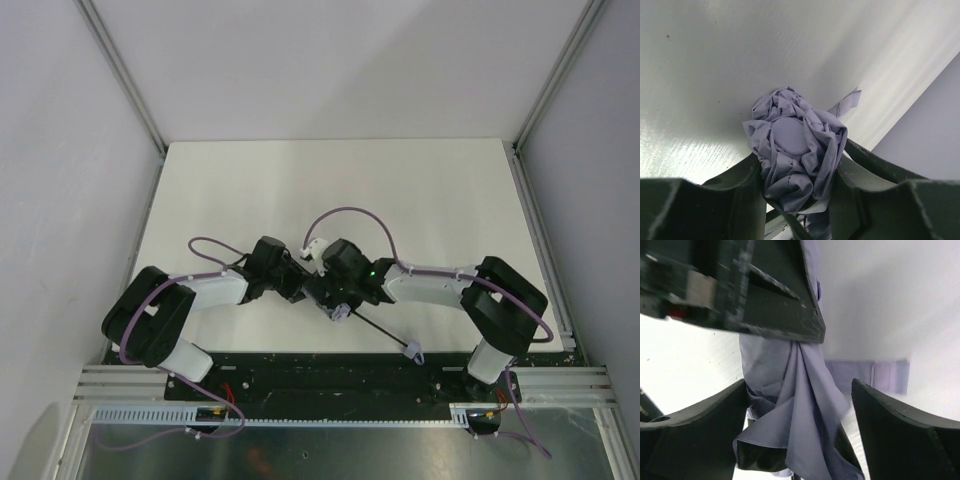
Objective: Put away the umbrella
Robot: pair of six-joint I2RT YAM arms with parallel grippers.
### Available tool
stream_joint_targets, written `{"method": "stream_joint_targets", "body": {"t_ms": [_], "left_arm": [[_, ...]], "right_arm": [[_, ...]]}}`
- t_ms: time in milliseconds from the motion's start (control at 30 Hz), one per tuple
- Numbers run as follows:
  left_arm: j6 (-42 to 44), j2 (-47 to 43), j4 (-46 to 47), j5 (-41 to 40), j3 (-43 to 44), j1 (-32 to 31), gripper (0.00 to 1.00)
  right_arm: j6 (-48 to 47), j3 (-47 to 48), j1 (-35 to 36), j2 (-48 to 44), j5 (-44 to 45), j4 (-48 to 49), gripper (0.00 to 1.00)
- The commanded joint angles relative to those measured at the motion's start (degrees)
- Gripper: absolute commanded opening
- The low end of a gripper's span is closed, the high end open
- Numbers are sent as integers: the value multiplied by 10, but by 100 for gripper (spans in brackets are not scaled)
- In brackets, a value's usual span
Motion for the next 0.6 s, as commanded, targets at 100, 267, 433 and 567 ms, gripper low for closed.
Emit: {"method": "stream_joint_targets", "body": {"t_ms": [100,267,433,567], "left_arm": [[28,11,-90,-14,-19,3,0],[31,7,-90,-10,-18,4,0],[30,9,-90,-9,-15,4,0],[30,9,-90,-6,-14,4,0]], "right_arm": [[51,-60,-99,-92,-170,-6,72],[65,-95,-139,-142,-214,-4,72],[75,-109,-155,-153,-214,8,73],[84,-109,-152,-139,-208,21,72]]}}
